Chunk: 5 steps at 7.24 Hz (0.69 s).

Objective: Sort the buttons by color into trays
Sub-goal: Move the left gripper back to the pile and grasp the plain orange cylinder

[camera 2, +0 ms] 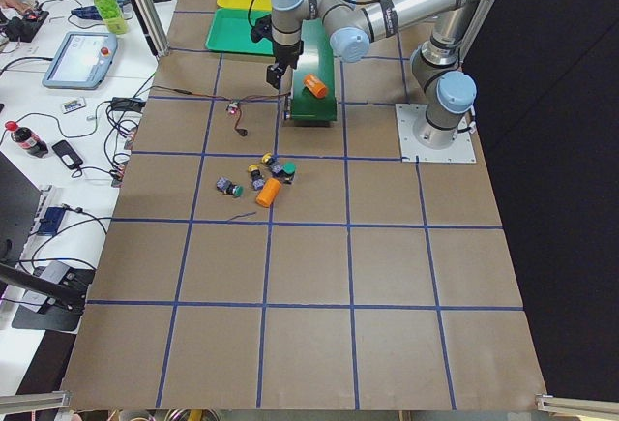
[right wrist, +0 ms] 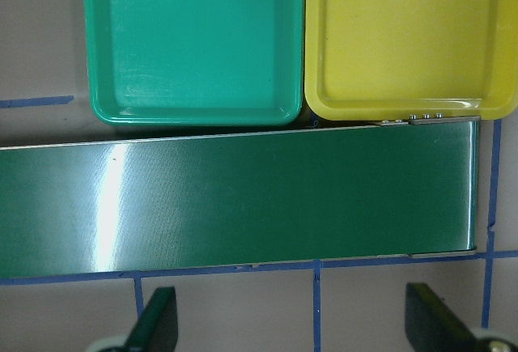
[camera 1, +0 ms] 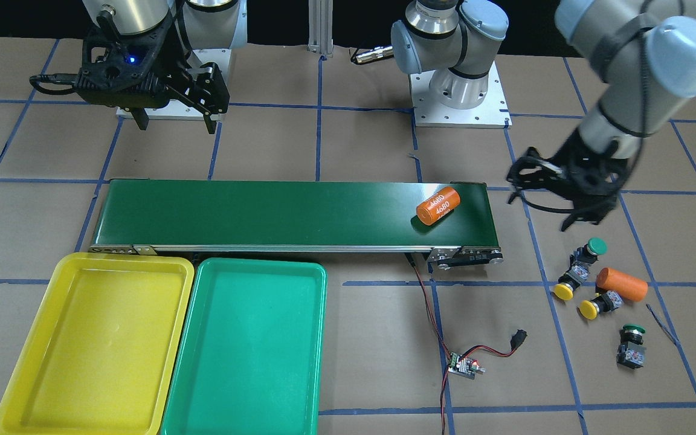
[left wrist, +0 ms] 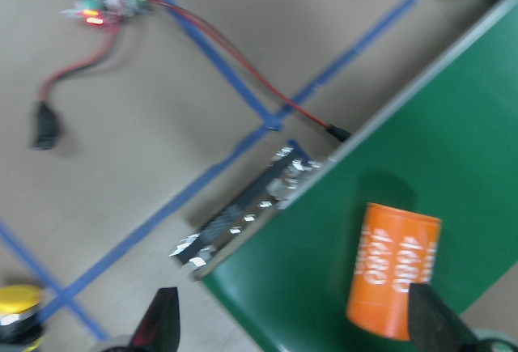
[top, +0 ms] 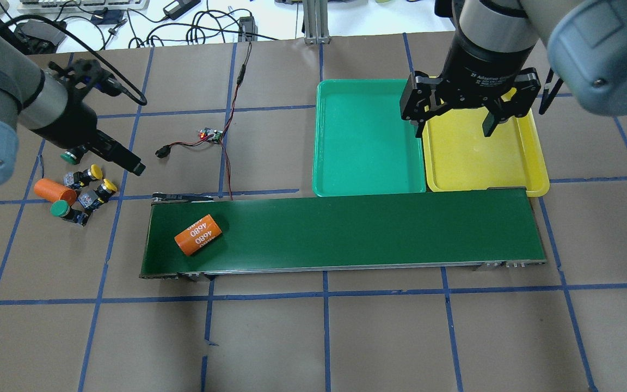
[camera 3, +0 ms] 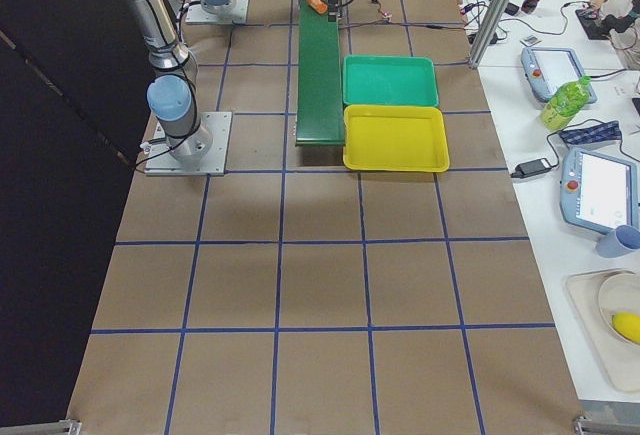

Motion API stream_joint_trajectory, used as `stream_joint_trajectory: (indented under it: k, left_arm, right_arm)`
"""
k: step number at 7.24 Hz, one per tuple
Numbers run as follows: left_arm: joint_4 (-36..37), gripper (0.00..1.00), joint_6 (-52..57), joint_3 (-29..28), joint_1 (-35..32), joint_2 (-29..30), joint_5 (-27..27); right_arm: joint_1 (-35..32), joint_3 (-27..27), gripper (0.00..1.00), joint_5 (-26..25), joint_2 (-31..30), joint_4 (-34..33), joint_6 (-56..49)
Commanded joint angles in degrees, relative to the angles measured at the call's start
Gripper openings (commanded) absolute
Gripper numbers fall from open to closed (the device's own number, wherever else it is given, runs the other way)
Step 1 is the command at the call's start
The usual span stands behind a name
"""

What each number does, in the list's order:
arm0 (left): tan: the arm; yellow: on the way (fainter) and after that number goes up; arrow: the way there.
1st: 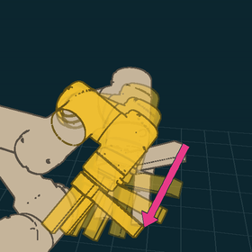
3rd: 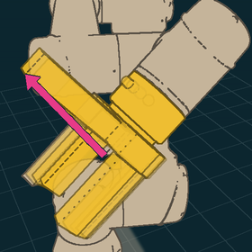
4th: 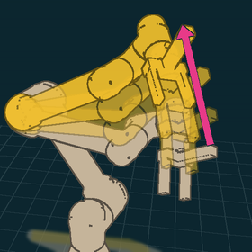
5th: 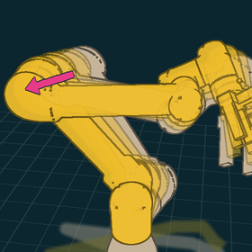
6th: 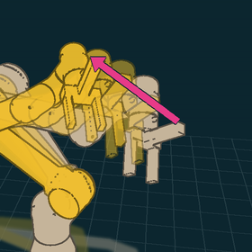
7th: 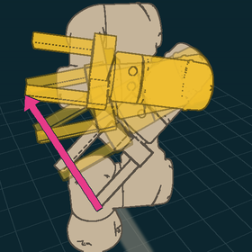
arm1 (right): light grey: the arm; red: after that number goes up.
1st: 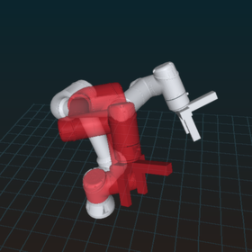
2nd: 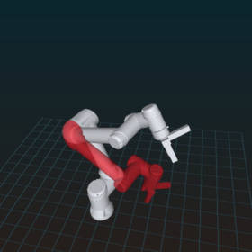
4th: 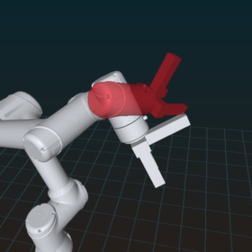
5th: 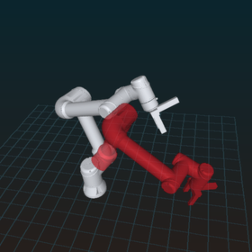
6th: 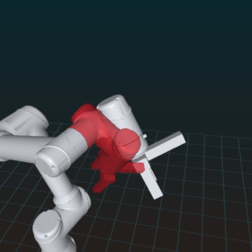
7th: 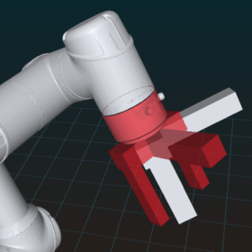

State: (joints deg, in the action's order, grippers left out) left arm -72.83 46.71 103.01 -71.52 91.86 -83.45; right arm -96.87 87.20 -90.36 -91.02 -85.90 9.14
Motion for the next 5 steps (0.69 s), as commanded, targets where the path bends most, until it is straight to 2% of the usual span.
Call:
stream_joint_trajectory:
  k: [1, 2, 4, 5]
  left_arm:
    - [-0.2, 1.00, -1.5, -3.9, 9.9, 4.9, -1.5]
    - [-0.1, 1.00, -1.4, -4.7, 13.3, 7.4, -1.6]
    - [6.7, 1.00, -0.7, -5.7, 13.9, 13.1, -5.7]
    - [9.9, 1.00, 0.1, -5.5, 13.9, 15.9, -5.8]
  right_arm:
    - [0.0, 0.0, 1.00, 0.0, 0.0, 0.0, 0.0]
    - [0.0, 0.0, 1.00, 0.0, 0.0, 0.0, 0.0]
    - [-0.1, 0.0, 1.00, 0.0, 0.0, 0.0, 0.0]
    - [0.0, 0.0, 1.00, 0.0, 0.0, 0.0, 0.0]
